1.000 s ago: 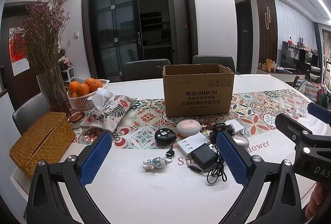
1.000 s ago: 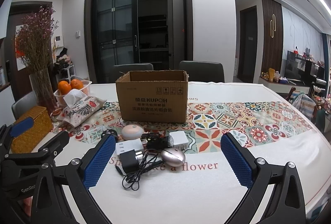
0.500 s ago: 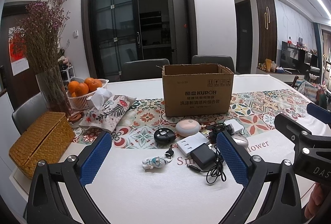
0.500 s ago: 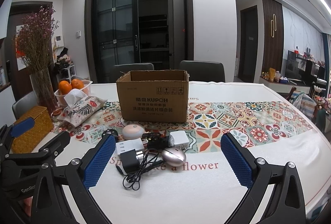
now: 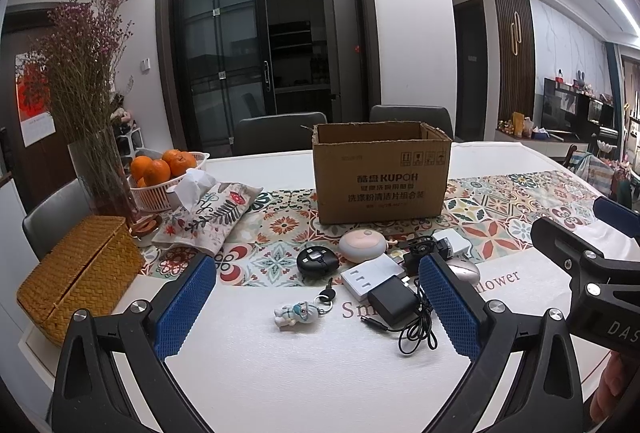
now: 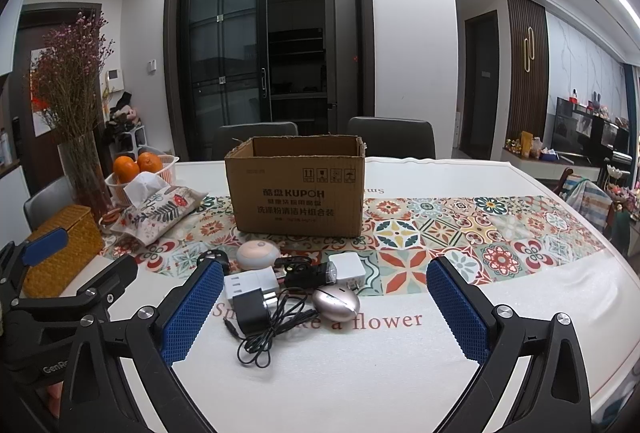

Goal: Organize rigid objects

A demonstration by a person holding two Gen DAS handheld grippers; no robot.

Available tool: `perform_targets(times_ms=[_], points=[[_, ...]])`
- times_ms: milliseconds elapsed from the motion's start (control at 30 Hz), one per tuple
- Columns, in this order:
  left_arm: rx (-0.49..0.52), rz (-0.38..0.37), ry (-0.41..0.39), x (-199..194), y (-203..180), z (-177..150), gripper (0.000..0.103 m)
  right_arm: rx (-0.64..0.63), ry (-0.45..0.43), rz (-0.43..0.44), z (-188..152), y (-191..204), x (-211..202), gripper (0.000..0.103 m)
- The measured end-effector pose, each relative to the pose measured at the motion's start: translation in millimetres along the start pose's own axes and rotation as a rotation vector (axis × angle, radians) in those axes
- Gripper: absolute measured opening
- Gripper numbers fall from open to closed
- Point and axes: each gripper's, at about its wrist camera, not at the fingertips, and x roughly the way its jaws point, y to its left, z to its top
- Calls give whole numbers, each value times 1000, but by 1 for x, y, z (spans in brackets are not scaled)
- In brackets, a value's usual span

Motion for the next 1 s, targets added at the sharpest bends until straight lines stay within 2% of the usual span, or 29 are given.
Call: perform_targets(times_ms=[733, 1000], points=[[-2, -8, 11, 2, -1, -1, 103, 1, 3, 2, 0, 0, 0, 103], [-3, -45, 49, 12, -3, -4, 103, 6, 11, 1, -4, 0, 4, 103]])
